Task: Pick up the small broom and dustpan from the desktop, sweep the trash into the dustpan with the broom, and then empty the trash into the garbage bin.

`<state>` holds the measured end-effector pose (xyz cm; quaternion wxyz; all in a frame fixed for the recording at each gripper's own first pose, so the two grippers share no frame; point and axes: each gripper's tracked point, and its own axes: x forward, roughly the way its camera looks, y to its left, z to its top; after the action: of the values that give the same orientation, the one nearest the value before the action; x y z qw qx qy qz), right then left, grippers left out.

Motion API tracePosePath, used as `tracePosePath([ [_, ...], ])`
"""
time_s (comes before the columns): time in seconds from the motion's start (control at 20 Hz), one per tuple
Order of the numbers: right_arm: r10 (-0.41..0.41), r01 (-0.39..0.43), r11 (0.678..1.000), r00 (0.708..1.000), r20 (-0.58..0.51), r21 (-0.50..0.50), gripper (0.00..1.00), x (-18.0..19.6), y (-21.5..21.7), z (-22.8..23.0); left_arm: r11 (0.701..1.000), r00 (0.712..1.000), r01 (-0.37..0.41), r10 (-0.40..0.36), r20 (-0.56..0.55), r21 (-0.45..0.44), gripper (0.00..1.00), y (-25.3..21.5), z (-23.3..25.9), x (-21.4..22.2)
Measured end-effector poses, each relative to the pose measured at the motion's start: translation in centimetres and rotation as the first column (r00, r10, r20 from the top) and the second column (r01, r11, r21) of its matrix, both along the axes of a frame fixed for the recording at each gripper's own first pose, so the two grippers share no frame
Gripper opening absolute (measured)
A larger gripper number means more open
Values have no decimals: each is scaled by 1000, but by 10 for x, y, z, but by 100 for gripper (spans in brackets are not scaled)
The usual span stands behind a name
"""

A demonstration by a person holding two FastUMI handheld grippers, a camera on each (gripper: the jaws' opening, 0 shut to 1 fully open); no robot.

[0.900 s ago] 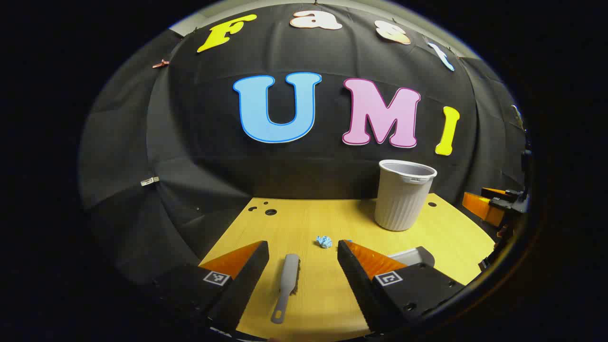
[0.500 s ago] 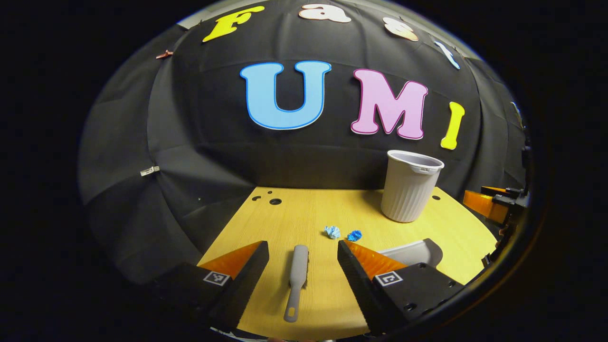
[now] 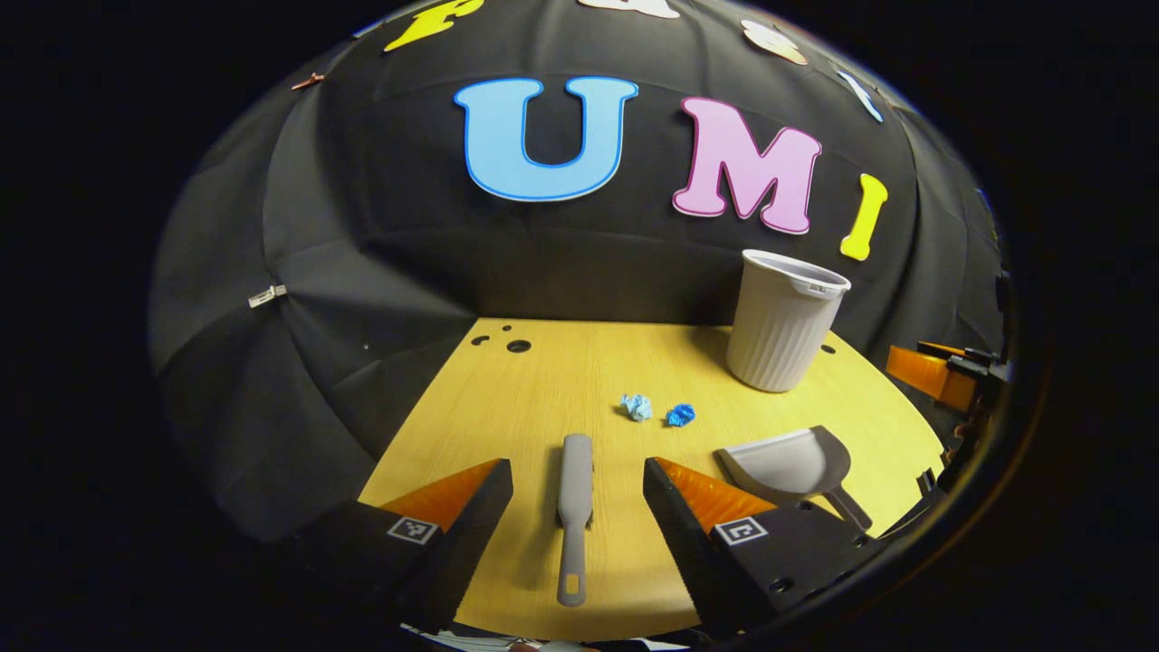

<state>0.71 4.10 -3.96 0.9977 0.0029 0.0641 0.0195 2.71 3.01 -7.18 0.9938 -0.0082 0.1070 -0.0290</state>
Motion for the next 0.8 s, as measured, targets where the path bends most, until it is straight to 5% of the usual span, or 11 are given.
tracePosePath([
  [0.4,-7,9,1000,998,-67,17,98,-1,-8,-22,999,975,40,-34,-220,23,95,-7,-59,23],
  [0.8,4,8,998,981,-195,62,97,-2,-15,-67,994,865,53,1,-502,93,95,2,-137,56],
])
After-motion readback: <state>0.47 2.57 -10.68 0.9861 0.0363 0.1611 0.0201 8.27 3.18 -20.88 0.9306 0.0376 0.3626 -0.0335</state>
